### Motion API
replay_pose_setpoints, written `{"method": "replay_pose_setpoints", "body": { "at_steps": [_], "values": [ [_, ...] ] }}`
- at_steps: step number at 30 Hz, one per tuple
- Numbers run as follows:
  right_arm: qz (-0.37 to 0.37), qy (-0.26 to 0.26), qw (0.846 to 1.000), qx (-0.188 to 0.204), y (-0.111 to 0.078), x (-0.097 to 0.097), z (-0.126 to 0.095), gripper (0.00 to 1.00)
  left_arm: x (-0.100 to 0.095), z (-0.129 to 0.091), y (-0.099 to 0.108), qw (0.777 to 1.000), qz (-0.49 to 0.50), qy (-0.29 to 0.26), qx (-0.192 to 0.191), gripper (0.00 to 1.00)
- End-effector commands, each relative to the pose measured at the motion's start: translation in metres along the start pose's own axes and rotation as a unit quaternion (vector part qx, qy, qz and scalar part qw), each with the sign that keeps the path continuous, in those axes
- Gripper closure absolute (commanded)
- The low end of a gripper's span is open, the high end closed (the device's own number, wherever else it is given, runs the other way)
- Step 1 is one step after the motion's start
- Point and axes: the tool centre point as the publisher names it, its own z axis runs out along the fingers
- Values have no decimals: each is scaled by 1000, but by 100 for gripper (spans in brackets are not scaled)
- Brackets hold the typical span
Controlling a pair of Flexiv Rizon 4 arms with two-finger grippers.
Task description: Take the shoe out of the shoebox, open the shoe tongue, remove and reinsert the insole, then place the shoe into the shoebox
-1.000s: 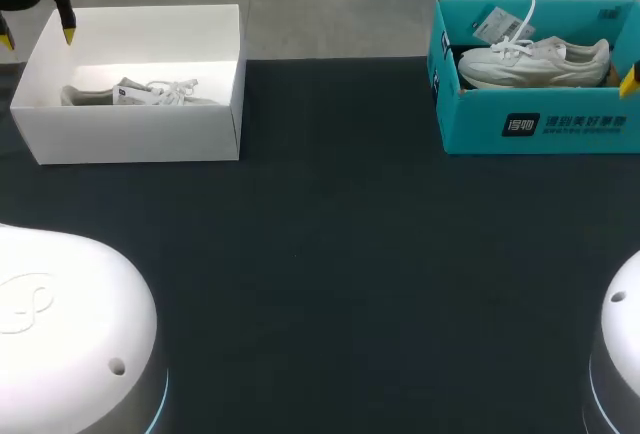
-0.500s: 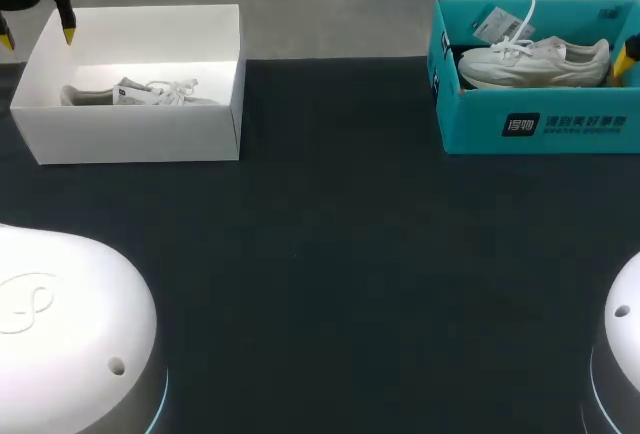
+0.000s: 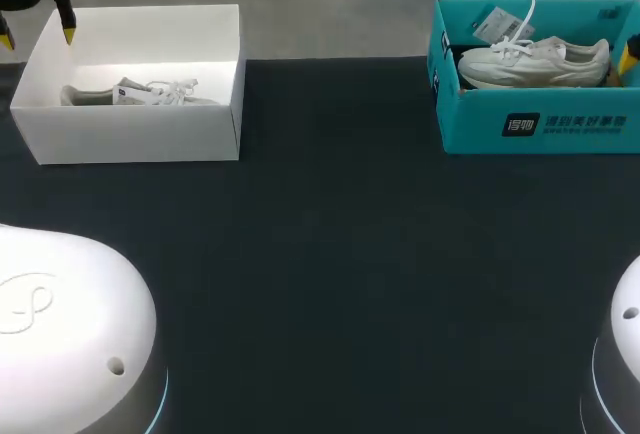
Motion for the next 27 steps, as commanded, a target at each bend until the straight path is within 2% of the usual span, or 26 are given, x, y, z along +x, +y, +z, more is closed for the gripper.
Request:
{"method": "replay_pose_setpoints", "body": {
  "at_steps": [1, 4, 6, 8, 15, 23, 27],
  "values": [
    [-10, -85, 996, -5, 42, 0, 7, 0, 0, -1, 0, 1000, 0, 2, 0, 0],
    [-14, -107, 994, -22, 64, -8, 10, 0, 0, -1, 0, 1000, 0, 2, 0, 0],
    [-8, -127, 990, -61, 76, -12, 11, 0, 0, -1, 0, 1000, 0, 2, 0, 0],
    [-3, -130, 989, -75, 86, -16, 15, 0, 0, -1, 0, 1000, 0, 2, 0, 0],
    [-3, -124, 990, -64, 125, -25, 34, 0, 0, -1, 0, 1000, 0, 2, 0, 0],
    [0, -148, 987, -65, 166, -36, 47, 0, 0, -1, 0, 1000, 0, 2, 0, 0],
    [6, -148, 987, -61, 177, -40, 53, 0, 0, -1, 0, 1000, 0, 2, 0, 0]
  ]
}}
